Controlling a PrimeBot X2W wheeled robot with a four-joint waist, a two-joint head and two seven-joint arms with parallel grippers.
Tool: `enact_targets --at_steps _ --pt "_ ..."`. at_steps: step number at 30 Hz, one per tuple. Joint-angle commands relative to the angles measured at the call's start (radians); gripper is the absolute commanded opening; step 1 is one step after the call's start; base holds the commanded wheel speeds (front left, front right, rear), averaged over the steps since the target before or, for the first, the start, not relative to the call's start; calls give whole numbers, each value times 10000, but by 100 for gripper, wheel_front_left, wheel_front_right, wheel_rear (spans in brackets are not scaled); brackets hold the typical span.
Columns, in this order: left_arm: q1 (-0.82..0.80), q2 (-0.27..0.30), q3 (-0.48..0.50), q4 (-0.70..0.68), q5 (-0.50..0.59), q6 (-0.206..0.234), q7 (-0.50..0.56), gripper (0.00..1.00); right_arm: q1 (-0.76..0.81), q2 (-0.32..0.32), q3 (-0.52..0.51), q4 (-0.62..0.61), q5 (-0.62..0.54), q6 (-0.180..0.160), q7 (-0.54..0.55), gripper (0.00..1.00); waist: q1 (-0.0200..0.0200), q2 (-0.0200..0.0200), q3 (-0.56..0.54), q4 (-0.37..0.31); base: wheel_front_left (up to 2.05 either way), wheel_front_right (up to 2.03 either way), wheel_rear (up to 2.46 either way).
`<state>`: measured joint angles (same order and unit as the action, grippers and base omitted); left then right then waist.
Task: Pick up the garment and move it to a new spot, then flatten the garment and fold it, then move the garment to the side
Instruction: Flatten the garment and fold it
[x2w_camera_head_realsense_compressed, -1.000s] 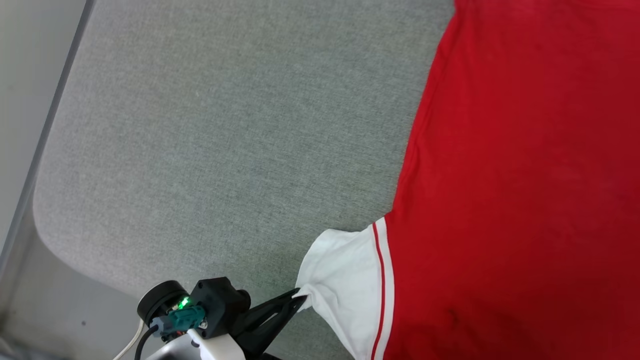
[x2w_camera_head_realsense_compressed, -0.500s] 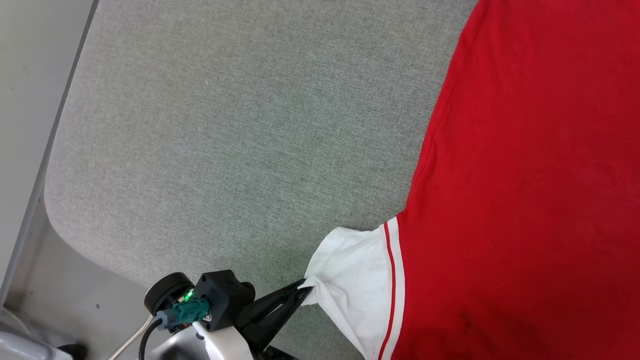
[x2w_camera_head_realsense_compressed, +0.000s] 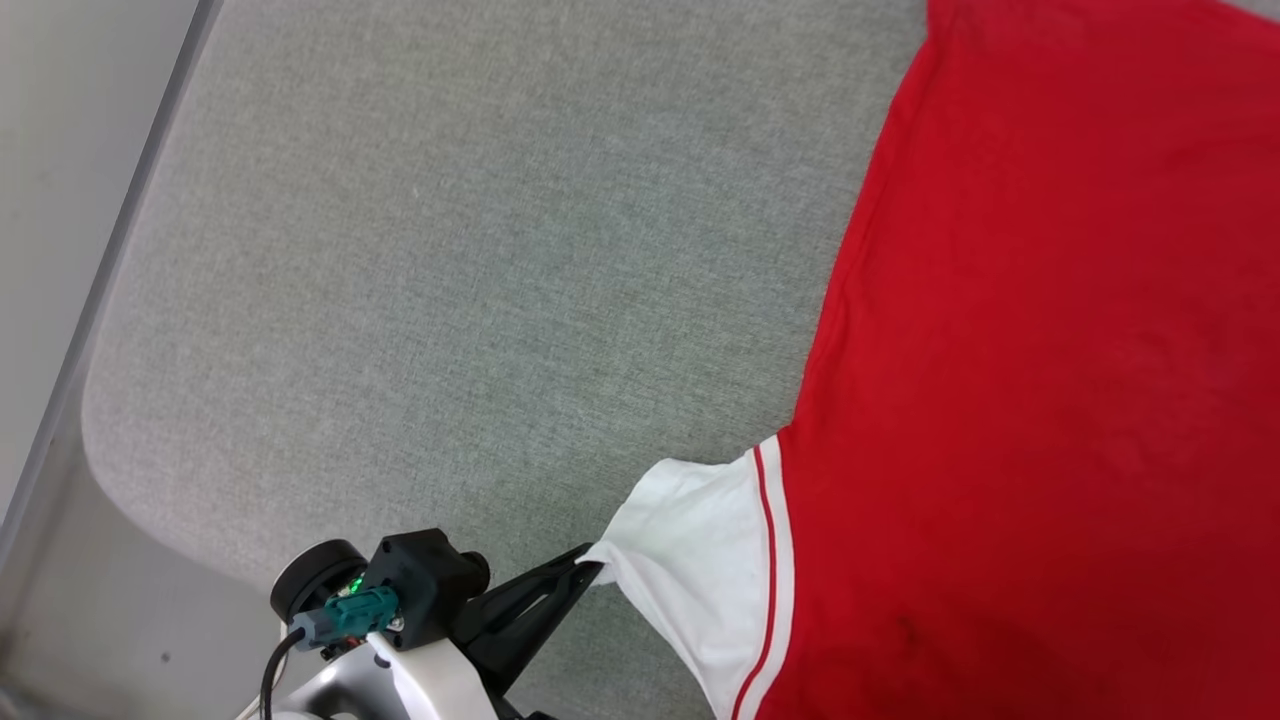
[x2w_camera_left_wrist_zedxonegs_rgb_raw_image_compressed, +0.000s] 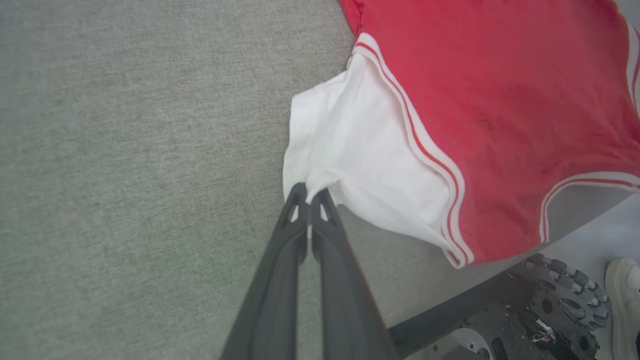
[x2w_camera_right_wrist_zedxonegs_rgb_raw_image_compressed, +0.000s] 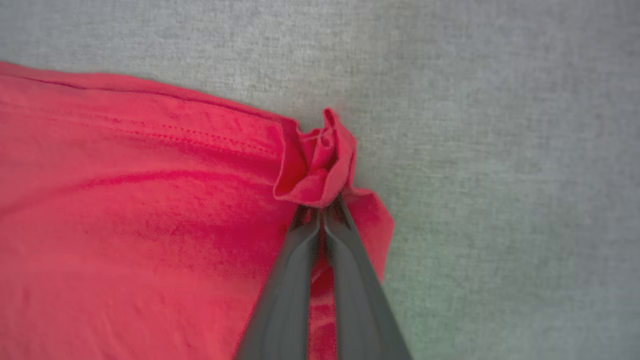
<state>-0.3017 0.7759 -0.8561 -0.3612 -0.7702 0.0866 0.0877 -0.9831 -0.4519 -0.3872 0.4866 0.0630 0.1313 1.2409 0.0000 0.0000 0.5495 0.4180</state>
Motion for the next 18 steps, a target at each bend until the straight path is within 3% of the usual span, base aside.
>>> enact_targets --at_steps 1,7,18 --pt "66 10 50 7 -37 37 -68 0 456 18 -40 225 -3 -11 74 0 0 0 -262 -208 0 0 0" --pt "269 120 221 -16 -288 225 -151 0 1100 555 -343 48 441 -11 -38 0 0 0 -1095 -805 0 0 0" --pt "746 221 442 150 -846 550 -289 0 3433 1300 89 -961 1309 -11 -113 0 0 0 -2694 -2039 0 0 0"
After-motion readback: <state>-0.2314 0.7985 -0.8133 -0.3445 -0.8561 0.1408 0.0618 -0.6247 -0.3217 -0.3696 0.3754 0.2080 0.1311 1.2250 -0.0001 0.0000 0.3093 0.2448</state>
